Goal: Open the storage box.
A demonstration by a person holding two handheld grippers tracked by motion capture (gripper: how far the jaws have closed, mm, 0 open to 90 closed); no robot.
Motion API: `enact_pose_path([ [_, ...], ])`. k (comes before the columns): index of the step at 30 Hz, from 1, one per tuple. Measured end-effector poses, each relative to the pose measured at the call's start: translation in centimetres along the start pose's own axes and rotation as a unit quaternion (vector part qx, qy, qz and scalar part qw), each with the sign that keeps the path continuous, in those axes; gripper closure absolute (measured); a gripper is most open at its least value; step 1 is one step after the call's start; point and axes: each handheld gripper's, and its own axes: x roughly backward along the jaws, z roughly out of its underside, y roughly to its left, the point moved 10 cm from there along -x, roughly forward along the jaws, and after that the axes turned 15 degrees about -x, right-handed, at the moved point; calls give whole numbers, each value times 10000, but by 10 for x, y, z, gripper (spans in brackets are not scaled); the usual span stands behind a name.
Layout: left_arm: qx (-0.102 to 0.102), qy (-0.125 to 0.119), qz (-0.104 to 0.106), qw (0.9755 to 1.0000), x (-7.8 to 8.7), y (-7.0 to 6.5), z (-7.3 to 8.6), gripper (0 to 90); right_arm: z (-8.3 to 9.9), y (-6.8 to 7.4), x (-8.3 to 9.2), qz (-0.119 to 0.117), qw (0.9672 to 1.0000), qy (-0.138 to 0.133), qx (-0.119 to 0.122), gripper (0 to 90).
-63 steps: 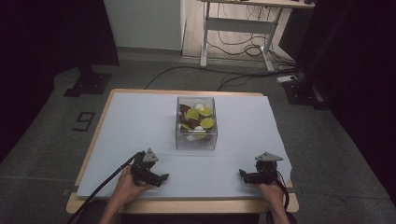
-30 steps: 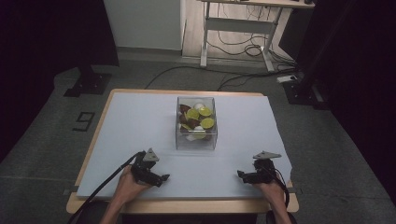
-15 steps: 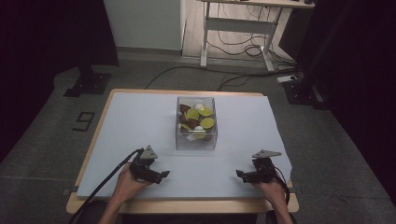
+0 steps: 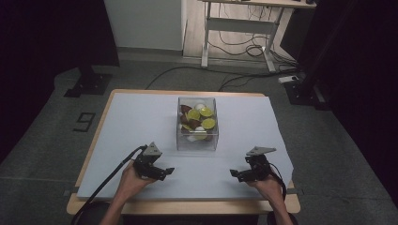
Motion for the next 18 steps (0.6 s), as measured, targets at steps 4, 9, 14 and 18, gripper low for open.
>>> enact_pose_path([
  [4,-29,-48,21,10000,-1,0,-7,145,-7,8,0,-122,9999,-85,15,103],
  [9,-83,-67,53,9999,-5,-3,-15,151,-15,12,-2,-132,9998,-123,94,133],
  [14,-93,-139,67,9998,-8,-1,-24,162,-19,17,-7,-124,9998,-36,147,156],
  [18,-108,-187,91,9997,-10,0,-31,182,-22,20,-10,-156,9997,0,163,183],
])
